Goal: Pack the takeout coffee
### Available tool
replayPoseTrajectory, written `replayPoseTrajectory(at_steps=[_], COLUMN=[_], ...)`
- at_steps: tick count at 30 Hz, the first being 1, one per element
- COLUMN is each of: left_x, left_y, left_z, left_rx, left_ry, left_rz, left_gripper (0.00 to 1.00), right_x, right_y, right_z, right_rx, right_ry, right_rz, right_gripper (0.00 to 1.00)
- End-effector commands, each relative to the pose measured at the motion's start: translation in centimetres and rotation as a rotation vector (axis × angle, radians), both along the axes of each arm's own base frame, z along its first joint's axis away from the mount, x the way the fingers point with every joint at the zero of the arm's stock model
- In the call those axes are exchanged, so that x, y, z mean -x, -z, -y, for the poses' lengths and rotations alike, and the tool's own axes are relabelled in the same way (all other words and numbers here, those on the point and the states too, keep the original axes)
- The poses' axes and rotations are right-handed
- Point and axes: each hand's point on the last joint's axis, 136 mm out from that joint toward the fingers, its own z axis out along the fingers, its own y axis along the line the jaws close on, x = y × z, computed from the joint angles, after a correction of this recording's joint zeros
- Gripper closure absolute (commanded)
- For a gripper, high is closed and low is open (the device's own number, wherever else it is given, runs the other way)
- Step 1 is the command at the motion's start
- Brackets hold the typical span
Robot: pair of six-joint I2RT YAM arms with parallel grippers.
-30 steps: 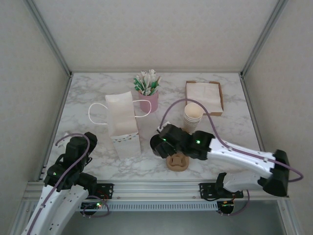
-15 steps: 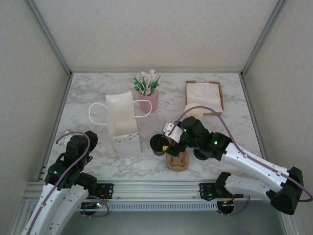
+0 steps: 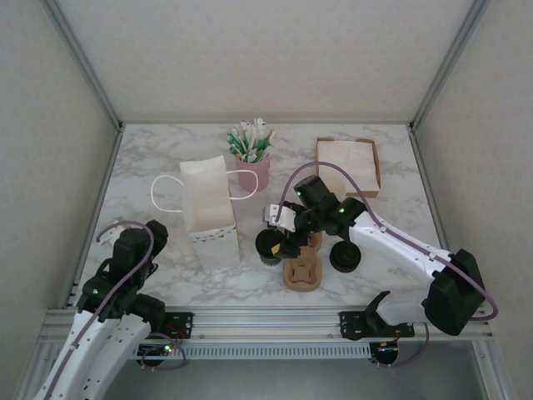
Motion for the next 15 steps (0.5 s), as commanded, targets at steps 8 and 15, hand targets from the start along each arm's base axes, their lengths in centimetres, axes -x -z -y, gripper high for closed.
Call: replayPoseTrajectory(at_steps=[8,15], left_x=[-0.3,-0.2], left_y=[-0.2,-0.4], left_z=[0.1,0.1], left_rx=[-0.029,-0.027], left_ry=[0.019,0.018], left_rz=[-0.001,0.002], left_gripper=[0.36,0.35], right_x=[0.2,1.1], right_y=[0.7,1.1], right_z=[-1.3,-1.7], right_rx=[0.007,0.002], right_ry=[-0.078,-0.103], right_rz=[-0.054,-0.081], right_gripper=[0.13,0.10])
